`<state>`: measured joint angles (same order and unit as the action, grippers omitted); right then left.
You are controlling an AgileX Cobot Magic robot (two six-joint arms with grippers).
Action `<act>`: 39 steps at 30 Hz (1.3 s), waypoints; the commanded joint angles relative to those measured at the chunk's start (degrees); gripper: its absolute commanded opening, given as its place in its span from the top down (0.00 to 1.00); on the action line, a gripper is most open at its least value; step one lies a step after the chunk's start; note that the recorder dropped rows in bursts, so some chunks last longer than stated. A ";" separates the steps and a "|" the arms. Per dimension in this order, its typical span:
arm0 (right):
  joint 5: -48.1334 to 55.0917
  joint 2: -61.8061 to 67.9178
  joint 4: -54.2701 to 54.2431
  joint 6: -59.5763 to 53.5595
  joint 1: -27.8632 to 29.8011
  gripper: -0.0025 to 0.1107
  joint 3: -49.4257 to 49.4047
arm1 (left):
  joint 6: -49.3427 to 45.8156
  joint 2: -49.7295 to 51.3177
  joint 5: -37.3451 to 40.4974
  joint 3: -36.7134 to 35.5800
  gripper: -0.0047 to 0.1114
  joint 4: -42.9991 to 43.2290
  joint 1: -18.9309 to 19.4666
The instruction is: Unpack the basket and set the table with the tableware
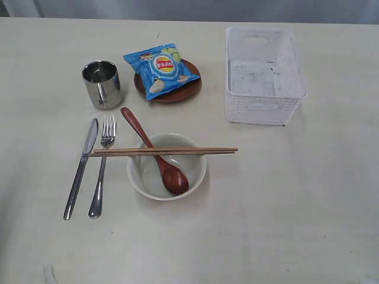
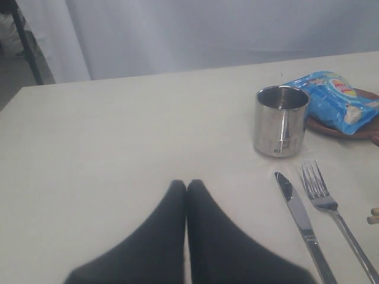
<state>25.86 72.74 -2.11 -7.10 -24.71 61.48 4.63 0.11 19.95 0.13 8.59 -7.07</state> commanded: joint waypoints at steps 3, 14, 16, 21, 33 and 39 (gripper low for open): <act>-2.85 -16.95 -1.51 4.63 -0.04 0.98 -9.49 | 0.13 -0.11 -0.03 -0.13 0.96 -0.22 -0.29; 2.41 -48.43 -4.40 5.15 -0.04 0.98 -11.25 | 0.13 -0.11 -0.03 -0.13 0.96 -0.22 -0.29; 2.41 -55.14 -4.40 5.15 -0.04 0.98 -11.25 | 0.13 -0.11 -0.03 -0.13 0.96 -0.13 -0.29; 1.88 -71.93 -4.80 5.89 -0.04 0.98 -12.07 | 0.13 -0.11 -0.03 -0.13 0.96 -0.13 -0.29; -0.89 -62.59 -3.88 5.40 18.95 0.98 -31.49 | 0.13 -0.11 -0.03 -0.13 0.96 -0.13 -0.29; -8.76 -62.12 -3.88 5.75 20.02 0.98 -41.70 | 0.13 -0.11 -0.03 -0.13 0.96 -0.13 -0.29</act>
<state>21.41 11.26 -6.51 -1.51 -5.06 23.71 4.63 0.11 19.95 0.13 8.59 -7.07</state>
